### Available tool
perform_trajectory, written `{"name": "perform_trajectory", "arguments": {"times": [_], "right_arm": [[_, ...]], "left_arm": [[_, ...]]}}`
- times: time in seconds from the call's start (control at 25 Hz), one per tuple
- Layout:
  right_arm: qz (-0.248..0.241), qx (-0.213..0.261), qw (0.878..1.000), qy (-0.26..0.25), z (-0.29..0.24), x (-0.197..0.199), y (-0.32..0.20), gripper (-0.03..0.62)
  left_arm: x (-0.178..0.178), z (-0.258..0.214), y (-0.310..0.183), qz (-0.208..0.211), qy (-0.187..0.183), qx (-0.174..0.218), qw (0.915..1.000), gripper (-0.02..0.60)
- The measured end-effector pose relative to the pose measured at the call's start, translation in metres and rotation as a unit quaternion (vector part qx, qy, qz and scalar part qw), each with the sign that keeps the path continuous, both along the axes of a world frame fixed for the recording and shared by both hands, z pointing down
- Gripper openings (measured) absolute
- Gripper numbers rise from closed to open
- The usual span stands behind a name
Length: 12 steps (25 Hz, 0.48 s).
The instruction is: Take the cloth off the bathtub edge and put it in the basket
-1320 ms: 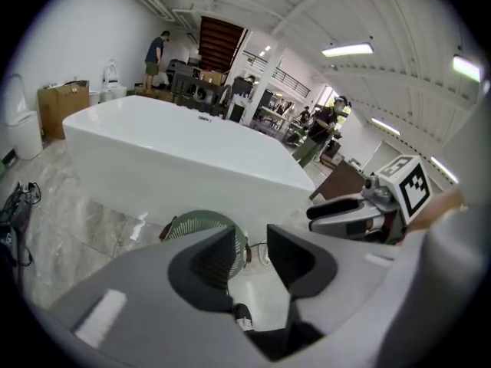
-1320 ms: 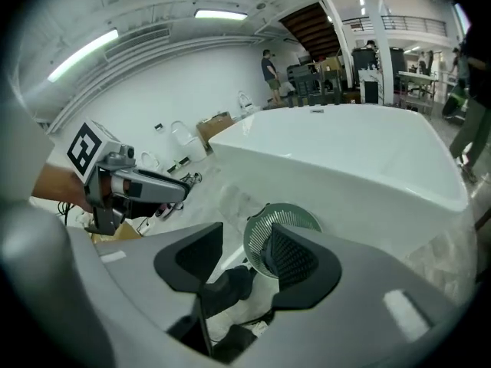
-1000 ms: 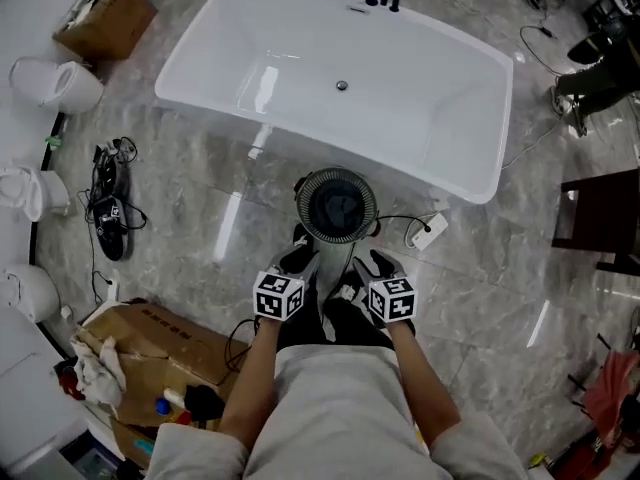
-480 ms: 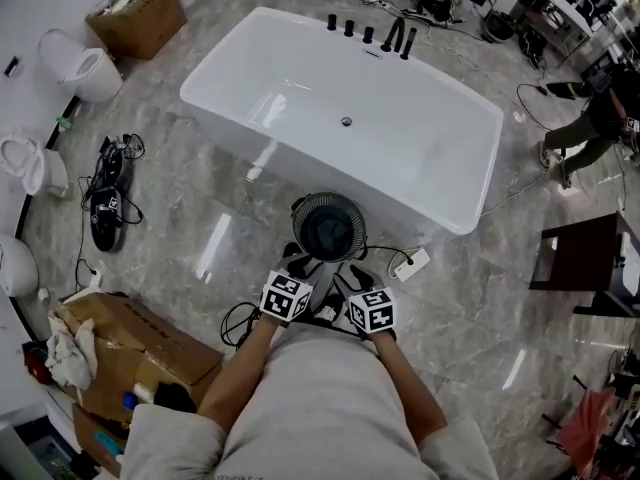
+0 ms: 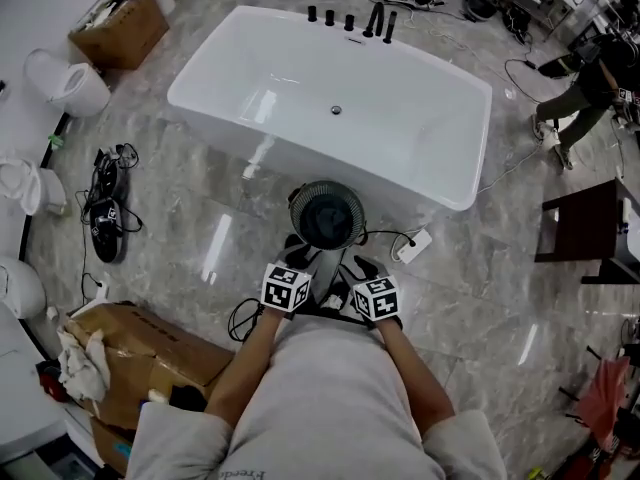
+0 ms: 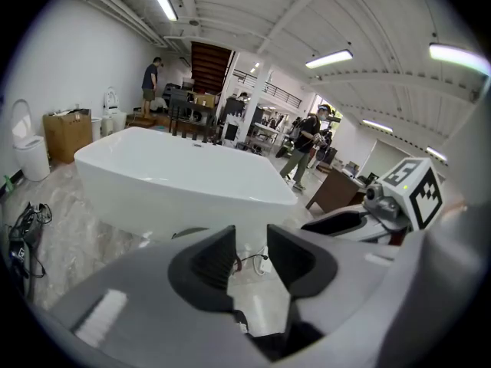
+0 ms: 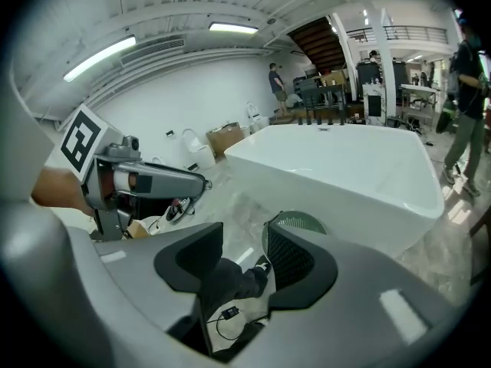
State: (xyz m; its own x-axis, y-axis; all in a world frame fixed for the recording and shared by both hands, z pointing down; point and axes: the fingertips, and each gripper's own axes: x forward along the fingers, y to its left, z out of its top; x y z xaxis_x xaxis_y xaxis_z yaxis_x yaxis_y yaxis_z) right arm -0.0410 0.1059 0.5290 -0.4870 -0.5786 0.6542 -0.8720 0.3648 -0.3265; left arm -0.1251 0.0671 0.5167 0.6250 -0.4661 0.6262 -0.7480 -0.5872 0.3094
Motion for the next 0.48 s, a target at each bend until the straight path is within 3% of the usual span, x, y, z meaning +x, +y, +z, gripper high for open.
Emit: {"name": "perform_trajectory", "arguments": {"times": [0.2, 0.32, 0.48], "right_arm": [[0.036, 0.007, 0.999, 0.007, 0.005, 0.023, 0.005, 0.175], [0.031, 0.009, 0.999, 0.014, 0.005, 0.02, 0.006, 0.17], [0.037, 0.009, 0.999, 0.007, 0.004, 0.02, 0.008, 0.11]], "left_arm": [[-0.002, 0.006, 0.008, -0.009, 0.002, -0.003, 1.0, 0.183], [-0.009, 0.006, 0.008, -0.016, 0.008, -0.006, 0.9998, 0.146], [-0.011, 0.005, 0.011, -0.021, 0.009, -0.006, 0.9997, 0.123]]}}
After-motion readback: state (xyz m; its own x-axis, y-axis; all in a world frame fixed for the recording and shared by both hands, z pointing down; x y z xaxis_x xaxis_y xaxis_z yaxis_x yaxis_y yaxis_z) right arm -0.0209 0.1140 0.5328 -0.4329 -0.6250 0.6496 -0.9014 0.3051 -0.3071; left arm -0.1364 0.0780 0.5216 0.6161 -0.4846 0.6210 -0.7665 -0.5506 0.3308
